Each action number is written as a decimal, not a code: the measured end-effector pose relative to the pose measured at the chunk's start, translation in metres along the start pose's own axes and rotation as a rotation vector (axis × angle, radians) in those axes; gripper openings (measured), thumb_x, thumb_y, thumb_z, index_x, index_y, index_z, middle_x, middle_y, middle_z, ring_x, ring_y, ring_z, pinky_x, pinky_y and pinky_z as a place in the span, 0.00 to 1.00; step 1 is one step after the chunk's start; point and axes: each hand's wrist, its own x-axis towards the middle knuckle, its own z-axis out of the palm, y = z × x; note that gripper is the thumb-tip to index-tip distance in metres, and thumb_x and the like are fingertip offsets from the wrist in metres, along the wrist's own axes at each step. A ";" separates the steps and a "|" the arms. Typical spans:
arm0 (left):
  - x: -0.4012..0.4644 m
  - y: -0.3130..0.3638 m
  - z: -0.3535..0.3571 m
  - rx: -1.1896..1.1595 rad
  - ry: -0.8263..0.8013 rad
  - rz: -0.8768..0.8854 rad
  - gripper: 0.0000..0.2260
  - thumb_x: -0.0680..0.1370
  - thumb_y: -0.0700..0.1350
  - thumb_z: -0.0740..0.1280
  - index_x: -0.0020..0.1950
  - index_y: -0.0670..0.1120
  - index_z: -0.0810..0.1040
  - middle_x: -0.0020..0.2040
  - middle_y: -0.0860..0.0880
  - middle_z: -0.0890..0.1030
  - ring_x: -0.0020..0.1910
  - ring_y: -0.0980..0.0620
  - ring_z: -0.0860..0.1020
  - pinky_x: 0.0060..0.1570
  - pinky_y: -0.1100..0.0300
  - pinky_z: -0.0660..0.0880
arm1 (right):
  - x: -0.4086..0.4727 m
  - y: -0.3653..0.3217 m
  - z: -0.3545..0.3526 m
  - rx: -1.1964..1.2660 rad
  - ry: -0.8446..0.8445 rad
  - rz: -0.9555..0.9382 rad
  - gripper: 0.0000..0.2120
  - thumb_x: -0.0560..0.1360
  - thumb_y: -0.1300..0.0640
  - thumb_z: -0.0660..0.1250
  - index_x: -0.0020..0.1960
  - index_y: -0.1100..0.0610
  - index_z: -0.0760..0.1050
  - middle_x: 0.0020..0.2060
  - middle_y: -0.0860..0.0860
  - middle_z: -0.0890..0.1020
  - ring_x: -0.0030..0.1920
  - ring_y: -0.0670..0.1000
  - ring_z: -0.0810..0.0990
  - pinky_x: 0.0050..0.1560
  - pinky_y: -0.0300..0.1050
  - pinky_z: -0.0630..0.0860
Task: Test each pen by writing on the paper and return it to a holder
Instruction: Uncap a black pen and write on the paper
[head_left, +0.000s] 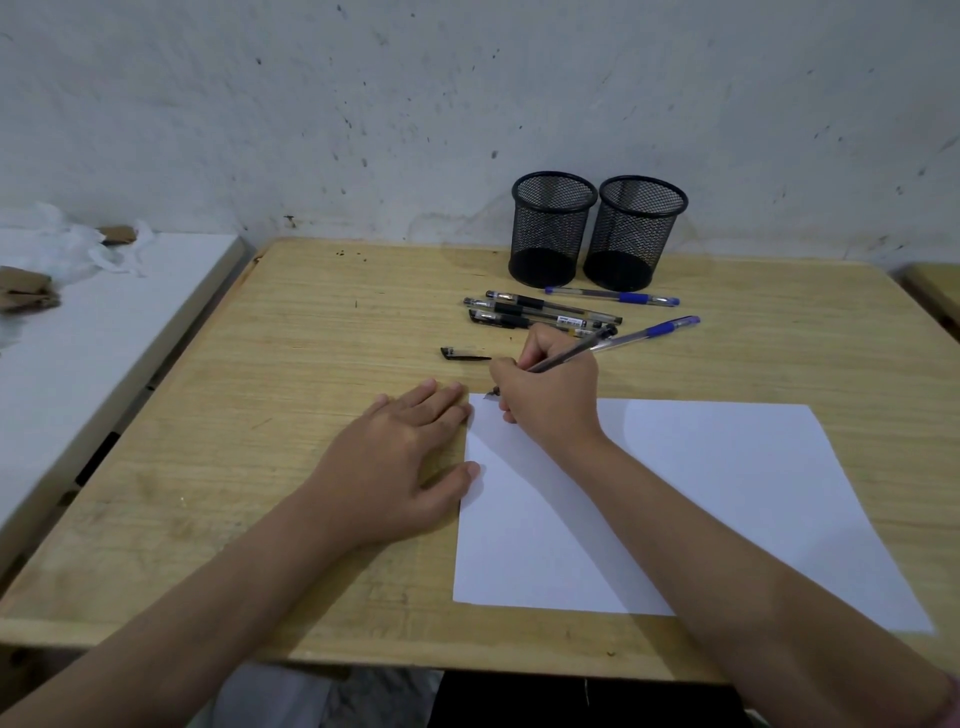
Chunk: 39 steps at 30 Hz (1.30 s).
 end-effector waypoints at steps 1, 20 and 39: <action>0.000 0.000 0.000 -0.003 0.002 0.001 0.31 0.72 0.63 0.53 0.71 0.50 0.66 0.74 0.54 0.63 0.74 0.53 0.57 0.68 0.44 0.59 | 0.001 0.001 0.000 -0.013 0.014 -0.011 0.18 0.67 0.69 0.67 0.27 0.56 0.62 0.21 0.56 0.69 0.21 0.55 0.76 0.24 0.53 0.75; 0.000 0.000 0.000 -0.022 -0.008 -0.014 0.32 0.72 0.64 0.52 0.72 0.52 0.64 0.74 0.56 0.61 0.74 0.56 0.55 0.70 0.46 0.57 | 0.002 0.003 0.000 -0.082 0.046 -0.042 0.19 0.66 0.69 0.67 0.26 0.55 0.61 0.22 0.57 0.67 0.26 0.66 0.75 0.25 0.58 0.75; -0.001 0.001 0.000 -0.019 0.016 -0.010 0.31 0.71 0.64 0.53 0.71 0.52 0.65 0.74 0.56 0.62 0.74 0.56 0.56 0.70 0.47 0.56 | 0.004 0.002 0.000 -0.095 0.092 -0.023 0.20 0.64 0.70 0.66 0.25 0.54 0.59 0.21 0.51 0.64 0.24 0.54 0.67 0.22 0.52 0.71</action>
